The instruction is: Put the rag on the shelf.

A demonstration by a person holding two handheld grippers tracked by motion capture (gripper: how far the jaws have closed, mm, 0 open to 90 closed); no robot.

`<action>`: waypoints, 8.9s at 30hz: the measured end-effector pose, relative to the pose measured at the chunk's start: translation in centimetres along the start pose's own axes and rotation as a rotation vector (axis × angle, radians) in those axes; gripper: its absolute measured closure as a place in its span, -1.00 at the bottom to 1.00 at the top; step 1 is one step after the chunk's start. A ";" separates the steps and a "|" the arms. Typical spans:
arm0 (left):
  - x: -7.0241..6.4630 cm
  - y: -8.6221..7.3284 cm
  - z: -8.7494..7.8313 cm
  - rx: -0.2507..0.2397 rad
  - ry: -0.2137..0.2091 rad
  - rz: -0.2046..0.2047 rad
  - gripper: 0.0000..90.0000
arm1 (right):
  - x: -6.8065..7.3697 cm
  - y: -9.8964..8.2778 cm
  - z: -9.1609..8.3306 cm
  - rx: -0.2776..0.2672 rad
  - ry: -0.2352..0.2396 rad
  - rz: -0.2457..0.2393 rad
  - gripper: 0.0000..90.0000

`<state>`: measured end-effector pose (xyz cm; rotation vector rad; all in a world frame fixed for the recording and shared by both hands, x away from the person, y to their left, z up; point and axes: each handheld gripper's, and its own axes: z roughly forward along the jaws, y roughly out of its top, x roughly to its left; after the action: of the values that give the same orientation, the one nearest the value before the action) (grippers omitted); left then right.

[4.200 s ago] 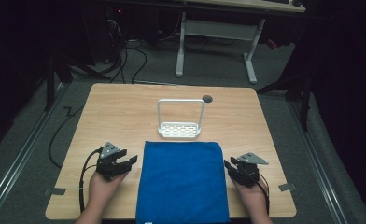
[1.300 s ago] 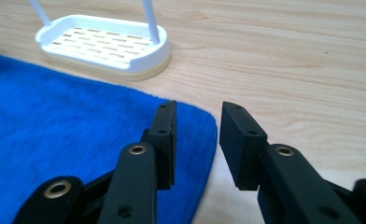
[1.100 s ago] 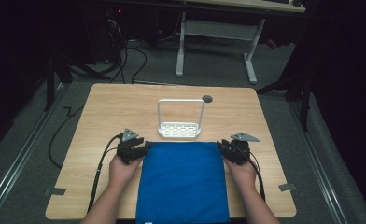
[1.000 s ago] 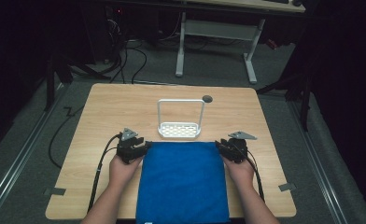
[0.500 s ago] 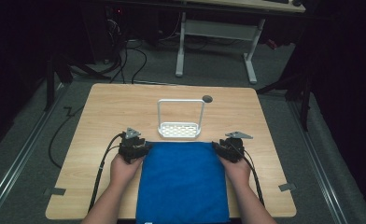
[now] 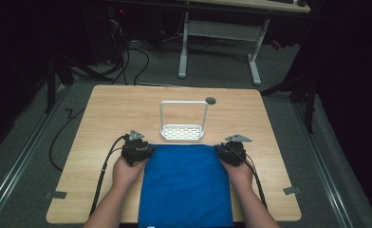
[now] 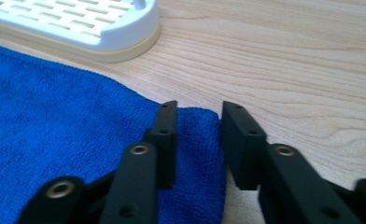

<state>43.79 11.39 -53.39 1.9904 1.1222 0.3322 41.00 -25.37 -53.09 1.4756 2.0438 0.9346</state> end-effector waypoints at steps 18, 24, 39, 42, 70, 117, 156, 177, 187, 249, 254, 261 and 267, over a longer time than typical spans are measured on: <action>-0.7 -0.5 -0.9 -0.077 -0.008 0.073 0.97 | 0.6 -0.2 -2.6 -0.131 0.058 -0.015 0.93; -1.7 -0.6 -1.6 -0.106 0.018 0.130 0.97 | 1.1 -0.4 -4.5 -0.210 0.084 -0.015 0.93; -2.4 -0.4 -4.7 -0.224 0.000 0.105 0.96 | 1.2 -1.1 -6.3 -0.257 0.130 -0.005 0.93; -2.5 -0.3 -5.0 -0.232 0.011 0.110 0.96 | 1.2 -1.1 -6.3 -0.260 0.132 -0.005 0.93; -5.0 2.1 -10.8 -0.426 -0.017 0.159 0.97 | 3.3 1.4 -12.9 -0.472 0.159 -0.068 0.94; -4.6 10.0 -17.6 -0.736 0.055 0.227 0.97 | 3.4 9.0 -19.6 -0.765 0.087 -0.118 0.94; -2.0 19.0 -15.3 -0.721 0.150 0.298 0.97 | 0.8 16.9 -16.9 -0.754 0.026 -0.077 0.94; 0.7 22.5 -11.8 -0.654 0.221 0.309 0.97 | -1.0 21.7 -12.3 -0.678 -0.042 -0.089 0.94; 2.3 21.6 -9.1 -0.589 0.222 0.265 0.97 | -1.5 23.4 -9.6 -0.626 -0.065 -0.117 0.94; 4.5 7.4 1.8 -0.211 0.071 0.114 0.94 | -3.0 9.8 2.9 -0.249 0.050 -0.008 0.93; 4.3 7.1 1.8 -0.211 0.067 0.112 0.85 | -3.0 9.4 3.1 -0.231 0.050 -0.009 0.91; 4.4 6.9 1.4 -0.215 0.068 0.093 0.73 | -2.9 9.4 3.0 -0.231 0.041 -0.012 0.82; 4.6 6.6 1.2 -0.197 0.093 0.054 0.32 | -3.2 9.1 2.4 -0.242 0.018 0.021 0.47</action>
<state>51.01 12.63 -49.93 1.8494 1.0520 0.5473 49.55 -25.98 -48.09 1.3652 1.8547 1.1624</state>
